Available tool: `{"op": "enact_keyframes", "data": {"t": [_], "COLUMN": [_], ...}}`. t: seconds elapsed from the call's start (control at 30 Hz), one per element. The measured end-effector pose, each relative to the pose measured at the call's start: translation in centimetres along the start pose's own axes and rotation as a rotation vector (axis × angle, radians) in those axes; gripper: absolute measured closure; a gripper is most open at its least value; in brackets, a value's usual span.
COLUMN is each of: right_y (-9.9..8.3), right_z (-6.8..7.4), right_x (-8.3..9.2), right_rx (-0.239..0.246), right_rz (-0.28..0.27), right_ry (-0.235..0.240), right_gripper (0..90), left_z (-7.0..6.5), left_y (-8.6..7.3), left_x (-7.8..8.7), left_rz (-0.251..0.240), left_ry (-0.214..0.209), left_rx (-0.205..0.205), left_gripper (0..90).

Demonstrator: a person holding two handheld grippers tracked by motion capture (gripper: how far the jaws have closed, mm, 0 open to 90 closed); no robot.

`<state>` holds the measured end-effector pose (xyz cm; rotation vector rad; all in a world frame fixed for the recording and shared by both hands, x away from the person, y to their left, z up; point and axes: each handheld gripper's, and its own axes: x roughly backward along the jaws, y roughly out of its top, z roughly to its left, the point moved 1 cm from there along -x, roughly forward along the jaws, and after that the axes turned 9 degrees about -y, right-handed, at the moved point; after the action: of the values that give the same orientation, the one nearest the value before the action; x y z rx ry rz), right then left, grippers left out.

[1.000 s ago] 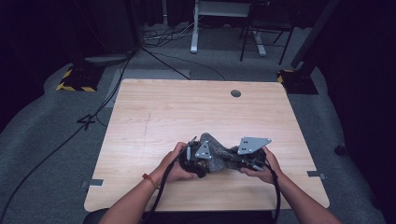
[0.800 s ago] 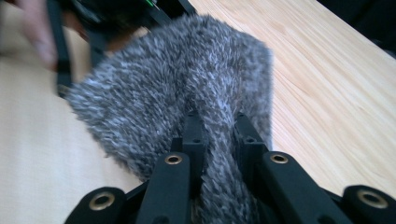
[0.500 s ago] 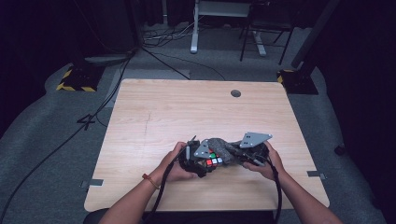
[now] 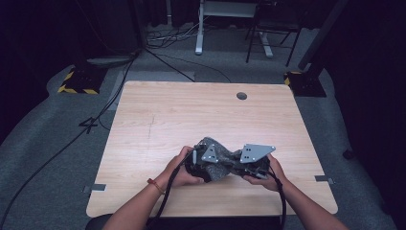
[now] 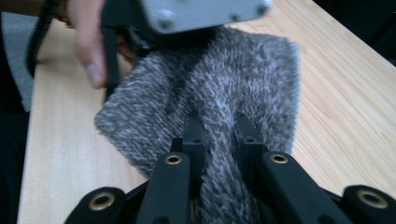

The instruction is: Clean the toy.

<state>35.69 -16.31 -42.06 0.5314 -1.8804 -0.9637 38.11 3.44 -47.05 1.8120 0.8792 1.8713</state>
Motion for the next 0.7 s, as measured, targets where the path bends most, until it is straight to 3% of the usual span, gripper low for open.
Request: {"op": "enact_keyframes", "data": {"t": [0.13, 0.3, 0.5, 0.57, 0.7], "right_y": [0.1, -0.1, -1.1, -1.6, -1.5], "right_z": [0.3, 0.1, -1.6, -2.2, -2.2], "right_x": [-0.1, -0.6, -0.9, -0.9, -0.6], "right_rx": [0.025, 0.055, 0.02, -0.008, -0.01], "right_rz": [-0.019, 0.044, 0.11, 0.112, 0.091], "right_ry": [0.029, -0.041, -0.13, -0.13, -0.124], "right_gripper": [78.9, 79.0, 79.1, 79.2, 79.1], "left_z": [0.0, -0.1, -0.3, -0.4, -0.3], "left_y": [0.0, 0.0, 0.0, 0.1, 0.1], "left_x": [0.0, 0.0, 0.2, 0.3, 0.5], "left_rz": [0.003, 0.016, 0.006, 0.001, -0.01], "left_ry": [-0.002, 0.009, -0.004, -0.007, -0.009], "left_rx": [-0.003, -0.008, -0.012, -0.017, -0.015], "left_gripper": [33.8, 33.8, 33.8, 33.9, 33.8]}}
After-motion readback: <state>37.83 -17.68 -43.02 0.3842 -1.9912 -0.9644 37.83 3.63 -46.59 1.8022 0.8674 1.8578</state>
